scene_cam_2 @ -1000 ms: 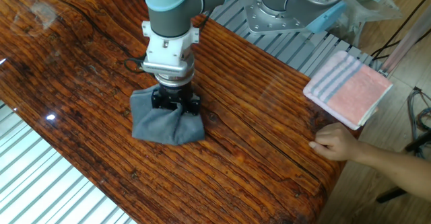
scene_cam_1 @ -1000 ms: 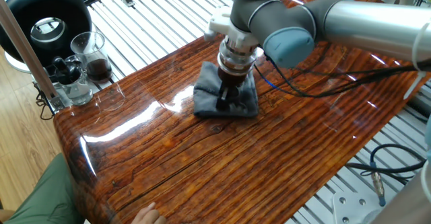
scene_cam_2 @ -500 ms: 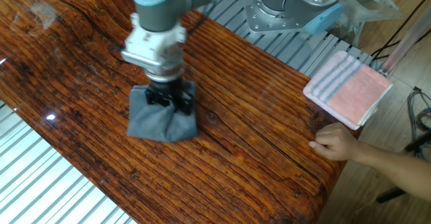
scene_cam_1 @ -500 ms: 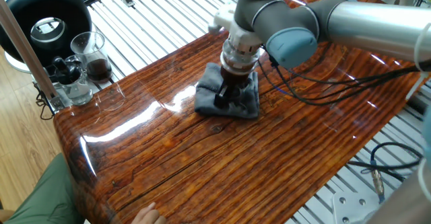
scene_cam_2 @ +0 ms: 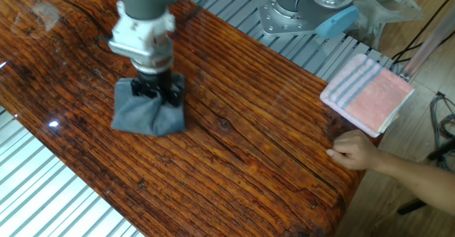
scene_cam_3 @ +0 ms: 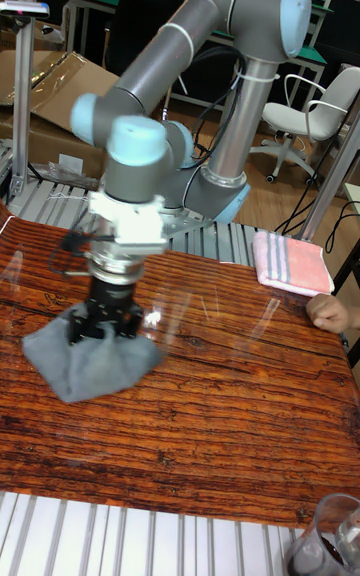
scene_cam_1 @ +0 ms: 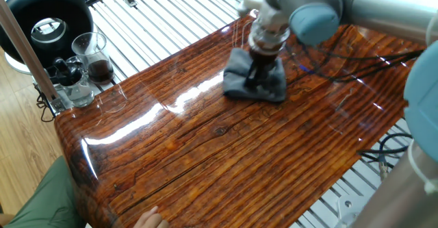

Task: Clean the table with a cloth

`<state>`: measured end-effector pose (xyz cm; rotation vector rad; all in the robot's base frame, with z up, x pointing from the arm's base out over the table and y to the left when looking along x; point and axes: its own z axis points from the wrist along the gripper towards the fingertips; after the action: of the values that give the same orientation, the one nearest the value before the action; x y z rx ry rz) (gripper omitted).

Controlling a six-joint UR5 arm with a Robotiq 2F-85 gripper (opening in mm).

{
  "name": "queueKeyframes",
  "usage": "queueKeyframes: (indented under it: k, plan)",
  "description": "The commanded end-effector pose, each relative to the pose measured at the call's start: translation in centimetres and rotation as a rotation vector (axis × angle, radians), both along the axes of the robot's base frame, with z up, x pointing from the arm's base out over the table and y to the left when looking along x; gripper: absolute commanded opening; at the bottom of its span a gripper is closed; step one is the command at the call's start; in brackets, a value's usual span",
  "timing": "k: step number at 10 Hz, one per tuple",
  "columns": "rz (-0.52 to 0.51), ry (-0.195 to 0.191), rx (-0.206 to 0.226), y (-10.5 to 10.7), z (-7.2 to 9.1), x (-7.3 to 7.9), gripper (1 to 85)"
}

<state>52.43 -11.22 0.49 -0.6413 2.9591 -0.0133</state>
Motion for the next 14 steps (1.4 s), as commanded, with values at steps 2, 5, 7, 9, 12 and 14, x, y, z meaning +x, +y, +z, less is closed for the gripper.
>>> queueKeyframes:
  k: [2,5,7,9,12,14]
  plan:
    - [0.117,-0.02,0.002,-8.1,0.2,-0.4,1.0]
    - [0.182,-0.064,-0.029,-8.8,-0.5,3.0,1.0]
    - [0.215,-0.089,-0.012,-5.8,-1.2,6.4,1.0]
    - [0.108,-0.009,0.063,-4.1,-1.4,4.4,1.0]
    - [0.059,-0.012,0.04,-4.9,-1.5,4.5,1.0]
    - [0.128,-0.014,0.03,-4.9,-1.5,4.5,1.0]
